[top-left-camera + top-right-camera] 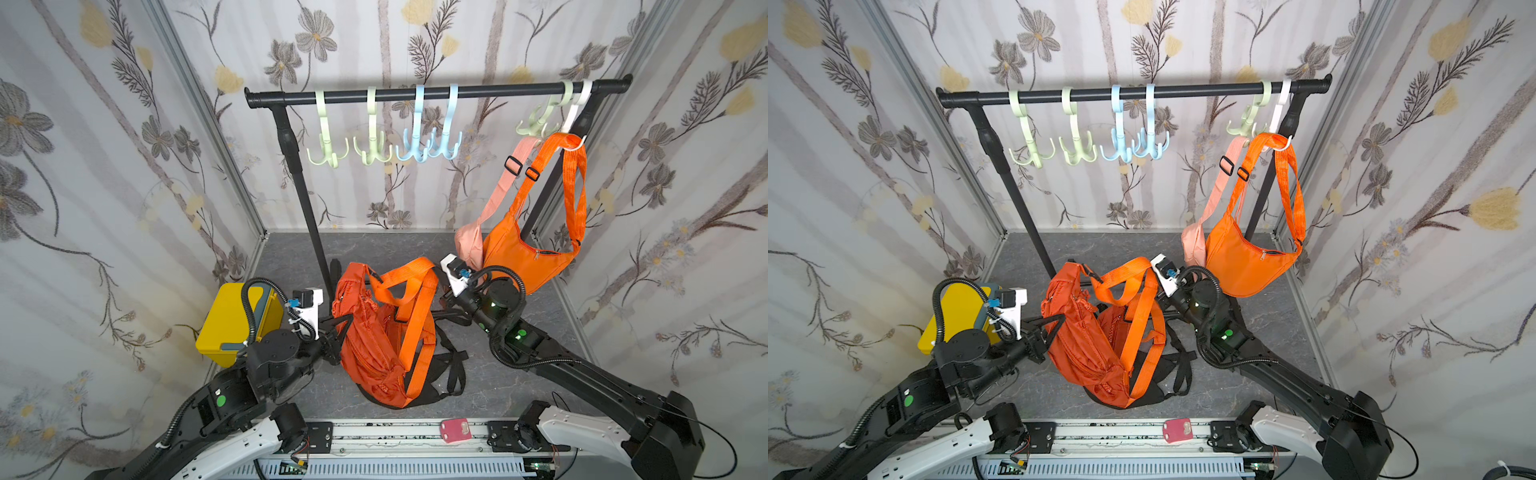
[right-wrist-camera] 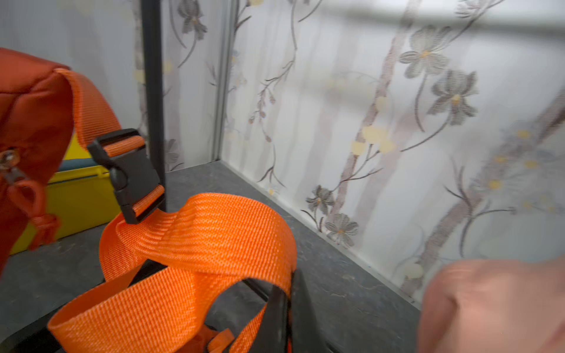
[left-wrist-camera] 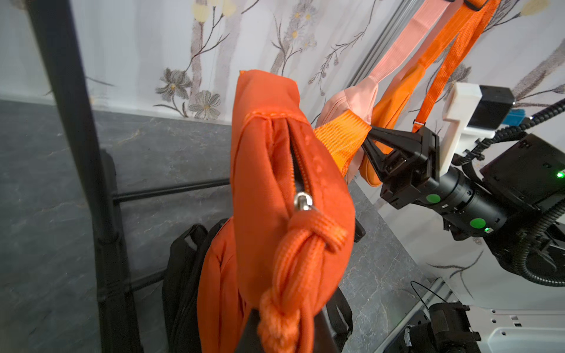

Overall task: Hang the bag on a hook
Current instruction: Pick up the bag from the bag.

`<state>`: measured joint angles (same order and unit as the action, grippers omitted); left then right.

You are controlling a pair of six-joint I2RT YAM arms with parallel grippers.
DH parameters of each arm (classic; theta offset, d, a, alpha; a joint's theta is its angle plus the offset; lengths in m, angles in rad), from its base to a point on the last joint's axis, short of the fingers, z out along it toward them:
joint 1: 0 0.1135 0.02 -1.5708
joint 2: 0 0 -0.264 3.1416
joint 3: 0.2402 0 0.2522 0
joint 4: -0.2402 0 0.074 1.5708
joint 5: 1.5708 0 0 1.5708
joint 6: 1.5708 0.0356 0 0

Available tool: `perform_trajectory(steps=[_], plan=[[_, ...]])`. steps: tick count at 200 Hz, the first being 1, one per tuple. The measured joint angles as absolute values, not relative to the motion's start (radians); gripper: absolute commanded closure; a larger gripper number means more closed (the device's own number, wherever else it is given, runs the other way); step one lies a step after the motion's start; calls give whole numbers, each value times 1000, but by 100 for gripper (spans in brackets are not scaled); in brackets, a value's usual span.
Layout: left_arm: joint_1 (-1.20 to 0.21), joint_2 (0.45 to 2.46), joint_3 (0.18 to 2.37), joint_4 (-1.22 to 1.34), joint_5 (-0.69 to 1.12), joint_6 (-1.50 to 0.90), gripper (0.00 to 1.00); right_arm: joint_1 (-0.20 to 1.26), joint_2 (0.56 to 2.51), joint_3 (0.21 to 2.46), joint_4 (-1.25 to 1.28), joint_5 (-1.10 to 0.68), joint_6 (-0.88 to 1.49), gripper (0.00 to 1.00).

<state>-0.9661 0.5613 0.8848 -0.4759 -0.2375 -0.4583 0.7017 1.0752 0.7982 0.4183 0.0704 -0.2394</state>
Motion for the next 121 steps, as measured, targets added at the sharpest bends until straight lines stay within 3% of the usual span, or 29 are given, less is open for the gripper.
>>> perform_trajectory(steps=[46, 121], plan=[[-968, 669, 915, -200, -205, -328, 100, 573, 1087, 1046, 361, 72, -219, 100], [-1005, 728, 982, 56, -164, -184, 100, 545, 1245, 1501, 268, 20, -301, 100]])
